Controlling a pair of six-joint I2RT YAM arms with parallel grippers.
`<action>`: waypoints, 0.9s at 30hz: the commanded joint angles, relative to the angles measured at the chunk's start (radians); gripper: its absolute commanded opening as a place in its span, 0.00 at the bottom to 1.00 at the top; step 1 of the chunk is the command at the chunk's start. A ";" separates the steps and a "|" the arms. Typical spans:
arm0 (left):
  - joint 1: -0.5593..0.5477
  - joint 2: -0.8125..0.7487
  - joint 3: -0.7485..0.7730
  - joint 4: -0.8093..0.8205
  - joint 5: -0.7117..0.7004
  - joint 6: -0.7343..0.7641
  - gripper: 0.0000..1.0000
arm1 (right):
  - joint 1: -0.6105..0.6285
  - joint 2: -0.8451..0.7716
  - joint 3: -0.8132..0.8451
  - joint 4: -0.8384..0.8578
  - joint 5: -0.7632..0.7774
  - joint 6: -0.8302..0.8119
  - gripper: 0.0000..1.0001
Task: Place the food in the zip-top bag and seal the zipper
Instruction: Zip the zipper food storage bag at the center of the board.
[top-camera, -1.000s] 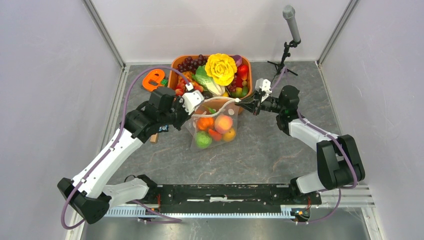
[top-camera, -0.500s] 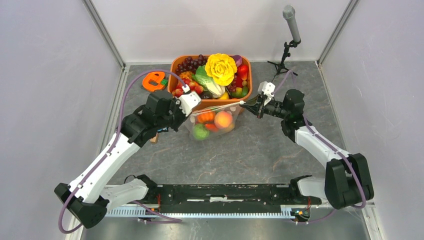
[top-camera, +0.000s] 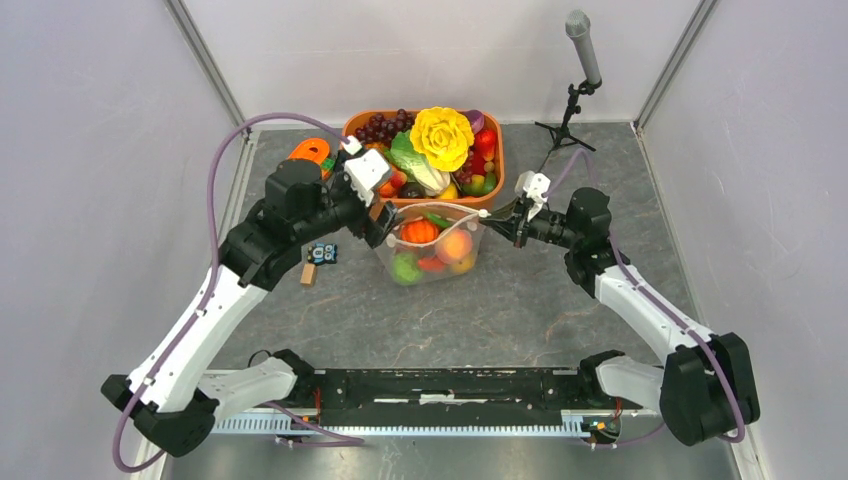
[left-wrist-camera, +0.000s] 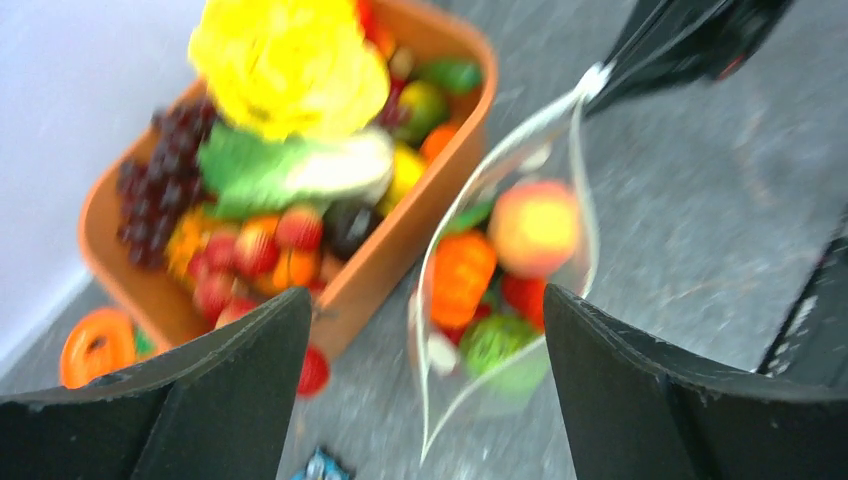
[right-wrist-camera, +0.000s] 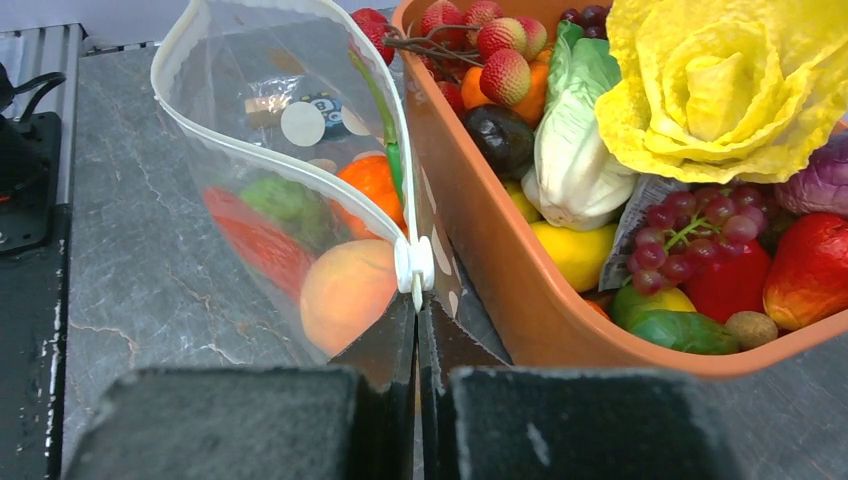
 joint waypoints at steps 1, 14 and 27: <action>-0.020 0.102 0.088 0.225 0.320 -0.092 0.90 | 0.017 -0.063 0.014 -0.008 0.032 0.027 0.00; -0.181 0.436 0.198 0.304 0.461 0.110 0.67 | 0.020 -0.077 0.008 0.000 0.028 0.055 0.00; -0.181 0.479 0.133 0.382 0.494 0.215 0.55 | 0.022 -0.092 -0.014 0.021 0.027 0.062 0.00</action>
